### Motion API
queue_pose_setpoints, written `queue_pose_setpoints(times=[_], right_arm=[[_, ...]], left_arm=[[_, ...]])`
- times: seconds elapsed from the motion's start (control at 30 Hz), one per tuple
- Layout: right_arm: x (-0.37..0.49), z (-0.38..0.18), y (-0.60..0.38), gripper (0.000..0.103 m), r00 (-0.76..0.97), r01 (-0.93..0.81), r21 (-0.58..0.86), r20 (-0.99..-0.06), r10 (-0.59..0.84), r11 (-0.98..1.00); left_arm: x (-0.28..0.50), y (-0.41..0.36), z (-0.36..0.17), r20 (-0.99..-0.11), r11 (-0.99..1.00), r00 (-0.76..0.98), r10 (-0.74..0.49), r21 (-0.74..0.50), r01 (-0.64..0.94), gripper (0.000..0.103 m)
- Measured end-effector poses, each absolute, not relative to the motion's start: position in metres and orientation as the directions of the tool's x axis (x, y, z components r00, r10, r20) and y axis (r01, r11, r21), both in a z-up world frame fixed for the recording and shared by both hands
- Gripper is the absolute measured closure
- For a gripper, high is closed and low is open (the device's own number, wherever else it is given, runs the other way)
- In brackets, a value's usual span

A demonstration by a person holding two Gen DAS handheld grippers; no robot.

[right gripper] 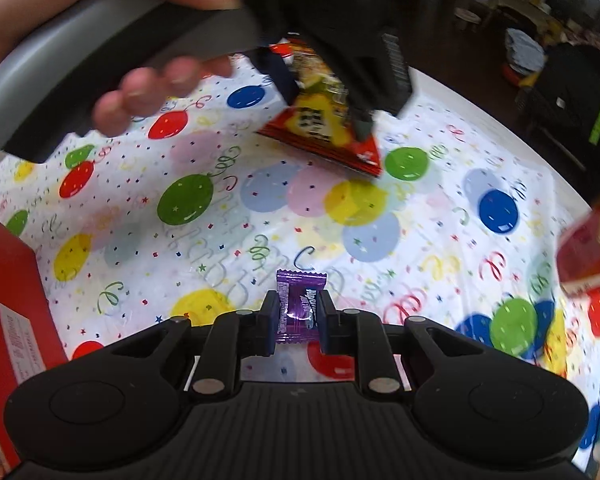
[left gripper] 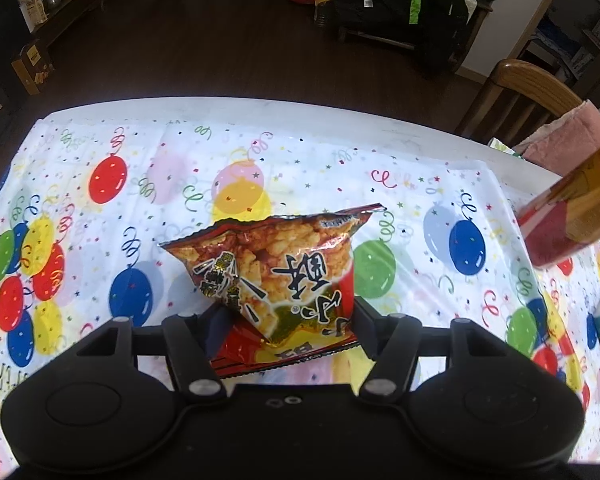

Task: Organize snacks
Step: 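Grasp the red-and-yellow chip bag with the left tool while the right tool grasps the purple candy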

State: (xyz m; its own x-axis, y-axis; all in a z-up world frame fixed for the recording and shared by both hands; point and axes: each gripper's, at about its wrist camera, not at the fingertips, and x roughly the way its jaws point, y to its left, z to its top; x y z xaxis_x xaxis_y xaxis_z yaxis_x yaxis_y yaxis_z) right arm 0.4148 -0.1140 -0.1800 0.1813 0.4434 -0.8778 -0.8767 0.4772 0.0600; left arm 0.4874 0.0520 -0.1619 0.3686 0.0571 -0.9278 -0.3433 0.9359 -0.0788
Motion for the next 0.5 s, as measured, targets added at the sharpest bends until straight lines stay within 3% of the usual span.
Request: queue_pose_setpoints(times=[0.5], right_arm=[[0.393,-0.112,-0.171,0.084,0.269,-0.786,0.078,-0.85,0.453,0.614]], left_arm=[[0.427,0.044,-0.096,-0.901,0.958,0.435,0.006,-0.119,-0.26,0.042]])
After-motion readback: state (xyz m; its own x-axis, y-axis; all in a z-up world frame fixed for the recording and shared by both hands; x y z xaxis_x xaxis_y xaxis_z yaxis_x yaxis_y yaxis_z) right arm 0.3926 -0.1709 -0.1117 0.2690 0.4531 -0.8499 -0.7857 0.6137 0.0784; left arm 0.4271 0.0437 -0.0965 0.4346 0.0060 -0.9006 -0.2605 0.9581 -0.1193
